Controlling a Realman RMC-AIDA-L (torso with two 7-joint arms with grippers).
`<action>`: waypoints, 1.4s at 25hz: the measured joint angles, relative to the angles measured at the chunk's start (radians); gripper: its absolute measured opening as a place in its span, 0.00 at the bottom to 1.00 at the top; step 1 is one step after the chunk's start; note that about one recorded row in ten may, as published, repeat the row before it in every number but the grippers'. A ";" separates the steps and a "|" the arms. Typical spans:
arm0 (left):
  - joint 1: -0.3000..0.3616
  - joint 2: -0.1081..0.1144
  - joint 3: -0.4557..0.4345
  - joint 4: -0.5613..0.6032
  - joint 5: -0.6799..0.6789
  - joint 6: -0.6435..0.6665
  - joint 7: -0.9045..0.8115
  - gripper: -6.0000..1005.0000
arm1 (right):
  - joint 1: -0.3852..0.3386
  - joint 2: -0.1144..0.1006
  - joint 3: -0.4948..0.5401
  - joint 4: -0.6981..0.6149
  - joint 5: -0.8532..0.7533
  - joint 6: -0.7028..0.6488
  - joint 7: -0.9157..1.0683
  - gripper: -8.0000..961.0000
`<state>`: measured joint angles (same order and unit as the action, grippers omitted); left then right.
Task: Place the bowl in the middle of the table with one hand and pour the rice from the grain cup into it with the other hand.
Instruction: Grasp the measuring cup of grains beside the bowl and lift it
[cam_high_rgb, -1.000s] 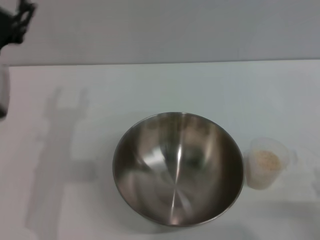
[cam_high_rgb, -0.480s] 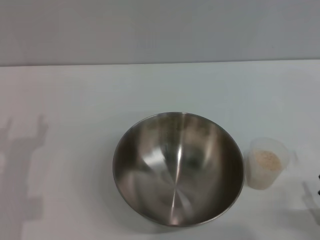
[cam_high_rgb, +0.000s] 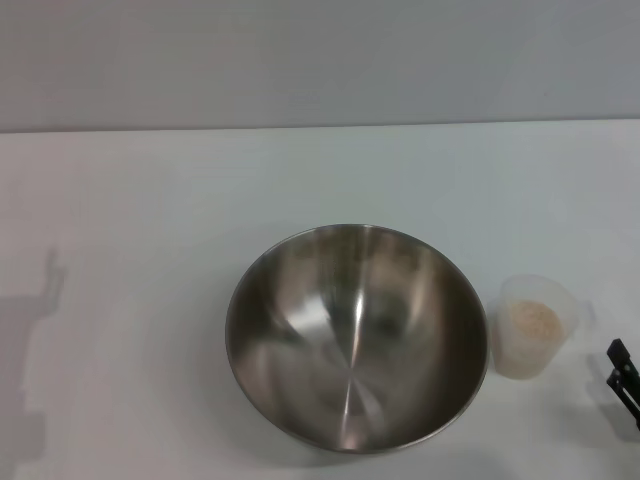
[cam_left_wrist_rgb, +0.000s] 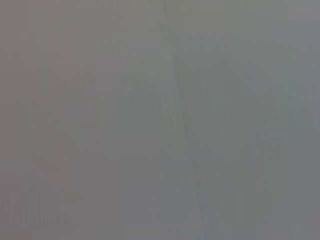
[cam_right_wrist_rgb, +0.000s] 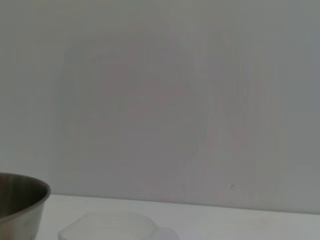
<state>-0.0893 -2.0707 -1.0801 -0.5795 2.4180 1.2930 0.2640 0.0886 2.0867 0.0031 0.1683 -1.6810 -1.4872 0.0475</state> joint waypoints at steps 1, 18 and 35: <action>0.000 0.000 0.000 0.000 0.000 0.000 0.000 0.80 | 0.004 0.000 0.000 0.001 0.001 0.005 0.000 0.84; 0.010 0.000 0.016 0.007 0.007 0.029 -0.002 0.80 | 0.068 0.000 0.000 0.006 0.003 0.079 0.000 0.85; 0.012 0.000 0.022 0.009 0.008 0.032 -0.003 0.80 | 0.107 0.001 0.009 0.011 0.006 0.123 0.006 0.84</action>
<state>-0.0771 -2.0709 -1.0579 -0.5705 2.4264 1.3254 0.2607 0.1955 2.0873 0.0122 0.1796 -1.6748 -1.3640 0.0537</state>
